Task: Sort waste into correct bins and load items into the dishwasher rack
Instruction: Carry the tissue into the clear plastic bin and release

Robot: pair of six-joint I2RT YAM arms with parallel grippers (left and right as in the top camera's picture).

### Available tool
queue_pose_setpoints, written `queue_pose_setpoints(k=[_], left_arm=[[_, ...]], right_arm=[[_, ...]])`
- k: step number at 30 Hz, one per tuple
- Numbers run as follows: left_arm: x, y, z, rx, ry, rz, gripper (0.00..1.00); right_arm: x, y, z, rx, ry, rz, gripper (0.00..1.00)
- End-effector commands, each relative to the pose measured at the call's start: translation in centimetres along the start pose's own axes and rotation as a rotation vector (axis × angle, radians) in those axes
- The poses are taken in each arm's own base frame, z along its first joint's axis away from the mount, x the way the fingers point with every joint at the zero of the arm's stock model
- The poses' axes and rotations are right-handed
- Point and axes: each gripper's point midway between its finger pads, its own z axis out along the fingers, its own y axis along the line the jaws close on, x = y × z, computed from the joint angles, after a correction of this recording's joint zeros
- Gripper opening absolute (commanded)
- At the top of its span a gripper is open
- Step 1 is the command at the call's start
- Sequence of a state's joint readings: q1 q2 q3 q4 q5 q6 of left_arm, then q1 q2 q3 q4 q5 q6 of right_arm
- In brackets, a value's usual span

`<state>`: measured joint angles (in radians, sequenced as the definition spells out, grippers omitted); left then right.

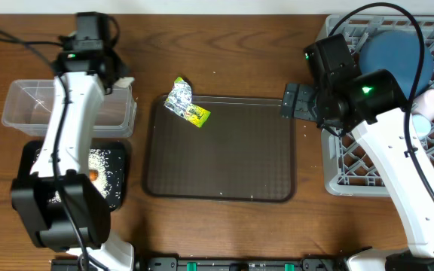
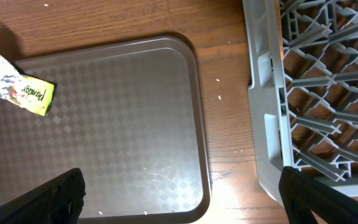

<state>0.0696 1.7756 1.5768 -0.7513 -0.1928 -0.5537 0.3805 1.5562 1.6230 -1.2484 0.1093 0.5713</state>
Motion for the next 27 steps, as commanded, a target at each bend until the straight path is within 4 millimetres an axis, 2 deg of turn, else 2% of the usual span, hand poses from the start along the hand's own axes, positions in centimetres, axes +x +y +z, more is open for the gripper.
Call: queue_pose_setpoints(k=[1,8,10,11,14,16,18,20,23,27], left_arm=[[-1.0,1.6,-0.7,-0.014,-0.016,-0.061,0.06],[-1.2,4.8,0.7,-0.086,0.024,-0.113,0.06],[-1.0,5.7,1.3,-0.110,0.042,-0.133,0.09],[-0.9,6.2,1.6,-0.122,0.052,-0.143,0.17],[-0.6,7.2,2.3,-0.149,0.076,-0.152,0.50],[-0.7,7.5,2.3,-0.153,0.078,-0.157,0.59],[-0.6,7.4,2.2,-0.152,0.080,-0.157,0.70],[-0.1,7.3,2.1,-0.150,0.098,-0.149,0.71],[1.1,6.0,1.8,-0.102,0.150,-0.115,0.71],[2.8,3.0,1.1,-0.021,0.197,-0.065,0.72]], right_arm=[[0.0,-0.2,0.3,0.017,0.001,0.014,0.99],[0.0,-0.2,0.3,0.017,0.001,0.014,0.99],[0.0,-0.2,0.3,0.017,0.001,0.014,0.99],[0.0,-0.2,0.3,0.017,0.001,0.014,0.99],[0.0,-0.2,0.3,0.017,0.001,0.014,0.99],[0.0,-0.2,0.3,0.017,0.001,0.014,0.99],[0.0,-0.2,0.3,0.017,0.001,0.014,0.99],[0.0,-0.2,0.3,0.017,0.001,0.014,0.99],[0.0,-0.2,0.3,0.017,0.001,0.014,0.99],[0.0,-0.2,0.3,0.017,0.001,0.014,0.99]])
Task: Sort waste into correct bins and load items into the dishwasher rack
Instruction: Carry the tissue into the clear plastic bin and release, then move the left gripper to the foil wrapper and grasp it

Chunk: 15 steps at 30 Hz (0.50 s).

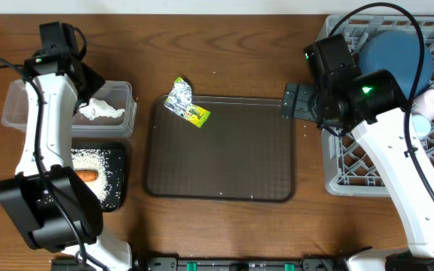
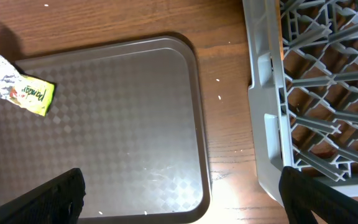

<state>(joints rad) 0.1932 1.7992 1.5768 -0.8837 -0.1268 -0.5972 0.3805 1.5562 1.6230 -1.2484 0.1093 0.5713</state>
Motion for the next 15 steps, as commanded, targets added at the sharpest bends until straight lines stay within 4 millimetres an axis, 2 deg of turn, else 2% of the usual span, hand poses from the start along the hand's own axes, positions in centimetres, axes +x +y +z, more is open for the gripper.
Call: queue_pose_setpoints(k=[1,10,12,13,15], left_arm=[[2.6,-3.2,-0.6,0.084,0.057,0.079,0.72],[10.4,-10.3,-3.2,0.176,0.111,0.212,0.72],[12.2,-11.5,-3.8,0.193,0.121,0.233,0.73],[13.0,-12.0,-4.1,0.201,0.125,0.247,0.77],[14.1,-12.8,-4.5,0.209,0.127,0.263,0.79]], right_arm=[[0.0,-0.2,0.3,0.017,0.001,0.014,0.99],[0.0,-0.2,0.3,0.017,0.001,0.014,0.99],[0.0,-0.2,0.3,0.017,0.001,0.014,0.99],[0.0,-0.2,0.3,0.017,0.001,0.014,0.99],[0.0,-0.2,0.3,0.017,0.001,0.014,0.99]])
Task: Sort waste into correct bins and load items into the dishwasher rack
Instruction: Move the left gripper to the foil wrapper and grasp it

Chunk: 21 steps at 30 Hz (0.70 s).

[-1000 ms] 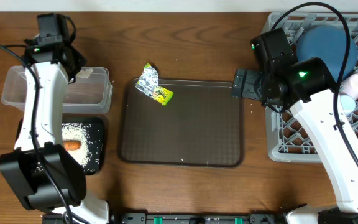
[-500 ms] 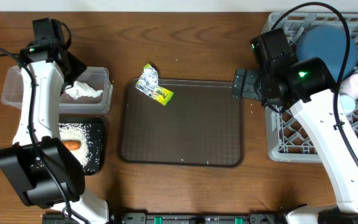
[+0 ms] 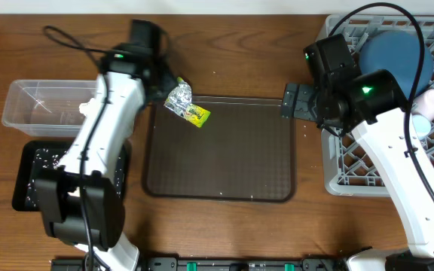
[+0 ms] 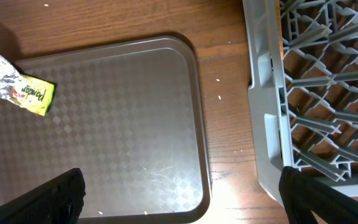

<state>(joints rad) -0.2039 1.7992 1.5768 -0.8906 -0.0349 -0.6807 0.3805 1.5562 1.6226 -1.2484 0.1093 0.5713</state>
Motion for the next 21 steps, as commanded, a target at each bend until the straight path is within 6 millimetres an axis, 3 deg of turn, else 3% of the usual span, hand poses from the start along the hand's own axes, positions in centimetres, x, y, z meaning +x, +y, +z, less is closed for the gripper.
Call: queue_pose_setpoints(k=[1,7,13,21], left_arm=[[1.3,-1.3,-0.2,0.002,-0.001,-0.016,0.79],[2.6,-1.5,1.2,-0.034,-0.005,-0.021,0.83],[4.1,-1.0,4.6,-0.064,0.050,-0.013,0.83],[4.8,-2.1,9.1,-0.049,0.094,-0.046,0.83]], right_arm=[[0.0,-0.2,0.3,0.017,0.000,0.014,0.99],[0.0,-0.2,0.3,0.017,0.000,0.014,0.99],[0.0,-0.2,0.3,0.017,0.000,0.014,0.99],[0.0,-0.2,0.3,0.017,0.000,0.014,0.99]])
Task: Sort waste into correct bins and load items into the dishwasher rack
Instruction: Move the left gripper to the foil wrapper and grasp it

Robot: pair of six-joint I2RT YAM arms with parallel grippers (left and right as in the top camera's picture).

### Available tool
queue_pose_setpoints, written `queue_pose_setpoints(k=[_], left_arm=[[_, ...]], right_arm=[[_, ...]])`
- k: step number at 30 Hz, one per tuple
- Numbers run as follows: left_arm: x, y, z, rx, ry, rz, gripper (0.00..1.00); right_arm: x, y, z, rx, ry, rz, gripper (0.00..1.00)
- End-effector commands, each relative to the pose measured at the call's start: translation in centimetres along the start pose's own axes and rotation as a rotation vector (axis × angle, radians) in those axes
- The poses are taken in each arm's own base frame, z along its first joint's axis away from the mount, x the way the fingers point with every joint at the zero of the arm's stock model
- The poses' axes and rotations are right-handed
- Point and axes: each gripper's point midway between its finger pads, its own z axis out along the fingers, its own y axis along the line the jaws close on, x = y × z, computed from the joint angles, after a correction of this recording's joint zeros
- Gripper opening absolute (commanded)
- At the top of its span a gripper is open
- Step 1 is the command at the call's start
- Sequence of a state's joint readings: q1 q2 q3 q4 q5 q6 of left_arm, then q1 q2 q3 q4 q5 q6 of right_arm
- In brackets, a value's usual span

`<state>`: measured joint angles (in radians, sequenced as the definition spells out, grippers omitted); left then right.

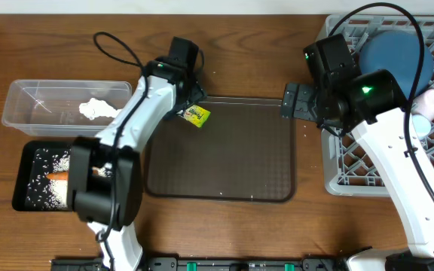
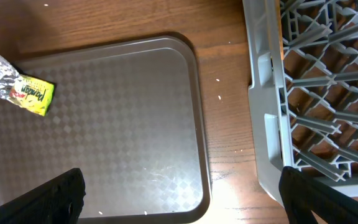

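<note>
A crumpled wrapper point(image 1: 197, 114), silver foil with a yellow end, lies on the back left corner of the brown tray point(image 1: 224, 158). My left gripper point(image 1: 184, 96) is down over its foil end and hides it from above. In the right wrist view the wrapper point(image 2: 27, 92) shows with a dark fingertip touching its foil end; whether the fingers grip it is unclear. My right gripper point(image 2: 182, 205) hangs open over the tray's right edge, next to the grey dishwasher rack point(image 1: 337, 162), holding nothing.
A clear bin point(image 1: 29, 102) at the left holds a white tissue point(image 1: 93, 110). In front of it a black bin point(image 1: 32, 197) holds rice and a carrot piece. The rack carries a blue plate point(image 1: 394, 53) and a pink cup point(image 1: 430, 102).
My left gripper was just left of the wrapper, behind the tray's corner. Now it sits on the wrapper's foil end. The right arm has not moved.
My left gripper was over the clear bin. Then it stood behind that bin, with a white tissue lying inside. Then it was beside the wrapper at the tray's back left corner, and now it is on the wrapper. My right gripper stayed open by the rack.
</note>
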<state>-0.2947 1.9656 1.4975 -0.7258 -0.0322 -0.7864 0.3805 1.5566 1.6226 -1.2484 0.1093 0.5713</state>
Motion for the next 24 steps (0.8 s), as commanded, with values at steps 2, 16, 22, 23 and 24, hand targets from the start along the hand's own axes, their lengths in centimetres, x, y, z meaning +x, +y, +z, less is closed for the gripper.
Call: queue_pose_setpoints(k=[2,16,22,23,24], left_arm=[[0.4,0.6,2.2,-0.037,0.020,-0.067,0.83],[1.8,2.0,6.7,-0.115,0.073,-0.097,0.83],[2.1,2.0,6.8,-0.121,0.079,-0.091,0.62],[2.2,2.0,6.8,-0.122,0.081,-0.090,0.57],[2.2,2.0,6.7,-0.123,0.083,-0.089,0.49]], right_arm=[[0.0,-0.2,0.3,0.017,0.000,0.014,0.99],[0.0,-0.2,0.3,0.017,0.000,0.014,0.99],[0.0,-0.2,0.3,0.017,0.000,0.014,0.99],[0.0,-0.2,0.3,0.017,0.000,0.014,0.99],[0.0,-0.2,0.3,0.017,0.000,0.014,0.99]])
